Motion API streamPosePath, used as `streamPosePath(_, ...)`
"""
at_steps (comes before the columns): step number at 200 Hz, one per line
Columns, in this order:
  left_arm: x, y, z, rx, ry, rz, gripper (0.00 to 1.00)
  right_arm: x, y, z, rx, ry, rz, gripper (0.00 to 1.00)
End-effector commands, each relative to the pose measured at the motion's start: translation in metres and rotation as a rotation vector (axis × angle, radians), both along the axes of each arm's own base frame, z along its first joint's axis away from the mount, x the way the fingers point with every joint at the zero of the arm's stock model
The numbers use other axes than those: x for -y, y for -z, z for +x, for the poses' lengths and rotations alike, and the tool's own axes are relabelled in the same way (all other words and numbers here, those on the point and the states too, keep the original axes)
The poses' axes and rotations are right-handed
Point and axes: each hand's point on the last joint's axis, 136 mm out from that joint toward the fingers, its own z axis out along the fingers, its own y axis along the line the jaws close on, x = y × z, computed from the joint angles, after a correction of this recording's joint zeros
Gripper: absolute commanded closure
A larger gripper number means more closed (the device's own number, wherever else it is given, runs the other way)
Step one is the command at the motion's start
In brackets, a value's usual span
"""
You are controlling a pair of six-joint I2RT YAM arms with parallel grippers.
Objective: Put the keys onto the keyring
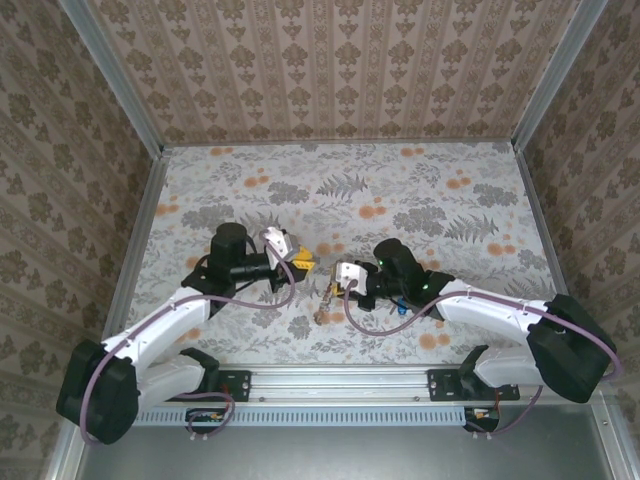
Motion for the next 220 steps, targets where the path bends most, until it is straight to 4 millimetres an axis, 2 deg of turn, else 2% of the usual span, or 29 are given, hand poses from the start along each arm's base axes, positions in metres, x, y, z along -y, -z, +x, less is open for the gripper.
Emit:
streamPosePath(1, 0.006, 0.008, -0.011, 0.014, 0.086, 0.014, 0.75, -0.003, -0.009, -0.006, -0.061, -0.026, 0.085, 1.00)
streamPosePath(50, 0.022, 0.017, -0.014, -0.011, 0.177, 0.053, 0.75, 0.002, -0.007, -0.004, -0.101, 0.001, 0.126, 1.00)
streamPosePath(103, 0.036, 0.017, -0.011, -0.011, 0.243, 0.057, 0.76, 0.011, -0.006, 0.002, -0.101, 0.043, 0.141, 1.00)
streamPosePath(162, 0.049, 0.028, -0.020, -0.045, 0.342, 0.102, 0.76, 0.021, -0.010, 0.012, -0.092, 0.092, 0.158, 1.00)
streamPosePath(220, 0.053, 0.037, -0.023, -0.136, 0.385, 0.147, 0.86, 0.031, -0.012, 0.025, -0.146, 0.202, 0.175, 1.00)
